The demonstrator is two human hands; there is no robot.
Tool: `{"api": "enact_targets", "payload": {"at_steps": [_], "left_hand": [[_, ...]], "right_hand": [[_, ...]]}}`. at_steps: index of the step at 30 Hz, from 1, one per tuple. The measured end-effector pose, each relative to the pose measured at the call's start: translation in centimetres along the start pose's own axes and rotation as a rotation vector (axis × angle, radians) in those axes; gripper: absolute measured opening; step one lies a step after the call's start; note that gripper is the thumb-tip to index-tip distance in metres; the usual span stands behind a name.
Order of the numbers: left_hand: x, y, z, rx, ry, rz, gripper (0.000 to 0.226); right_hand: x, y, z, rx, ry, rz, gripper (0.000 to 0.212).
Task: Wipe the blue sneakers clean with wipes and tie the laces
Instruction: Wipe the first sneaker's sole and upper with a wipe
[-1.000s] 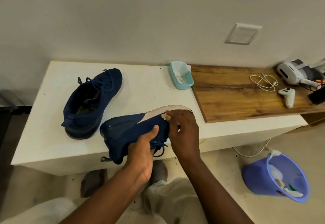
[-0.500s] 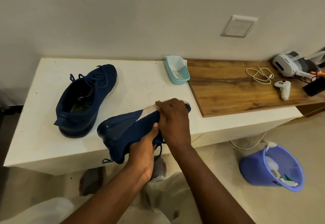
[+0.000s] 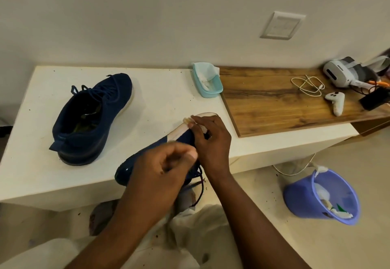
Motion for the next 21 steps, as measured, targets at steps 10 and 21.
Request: {"api": "enact_targets", "payload": {"at_steps": [10,21], "left_hand": [[6.1,5.2,0.8,0.045,1.181,0.341,0.077],[6.1,4.9,1.3,0.028,1.218,0.305,0.071]], "right_hand": [[-2.8,1.5,-3.5,-0.183,0.037,0.215,0.018],[-2.7,2.8,-3.2,-0.071,-0.141,0.106,0.022]]}}
Point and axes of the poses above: each hand's wrist, its own y-axis towards the middle knuckle, its own z-axis out of the palm, x = y × z, the point moved 5 cm from there along y, towards the middle knuckle, and after that the axes turned 6 degrees about x, right-handed, at the moved point
